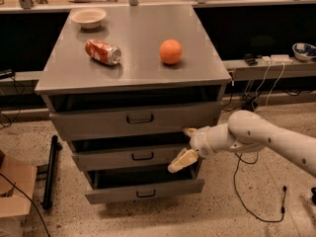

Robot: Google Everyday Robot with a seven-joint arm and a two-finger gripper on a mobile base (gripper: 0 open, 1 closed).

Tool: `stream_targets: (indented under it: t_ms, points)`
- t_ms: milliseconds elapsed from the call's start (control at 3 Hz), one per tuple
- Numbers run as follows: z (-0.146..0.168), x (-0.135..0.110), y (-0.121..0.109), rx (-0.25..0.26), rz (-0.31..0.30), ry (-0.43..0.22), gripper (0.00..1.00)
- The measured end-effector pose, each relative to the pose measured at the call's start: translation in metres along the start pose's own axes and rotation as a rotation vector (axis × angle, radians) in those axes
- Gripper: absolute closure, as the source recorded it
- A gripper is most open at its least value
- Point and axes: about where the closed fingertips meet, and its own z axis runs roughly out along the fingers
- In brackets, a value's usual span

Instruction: Open middle drawer

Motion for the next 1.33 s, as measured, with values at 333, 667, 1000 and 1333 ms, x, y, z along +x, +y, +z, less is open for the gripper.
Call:
stream_targets:
  t_ms: [333, 667, 1000, 1333]
  points:
    - [0.042, 0.031, -0.019, -0.012, 0.016, -0.011, 0.0]
    - [0.066, 0.048, -0.035, -0.014, 0.021, -0.009, 0.0]
    - [0.089, 0.06, -0.058, -0.031, 0.011, -0.02, 0.0]
    - [0.116, 0.071, -0.086, -0.083, 0.018, 0.008, 0.24]
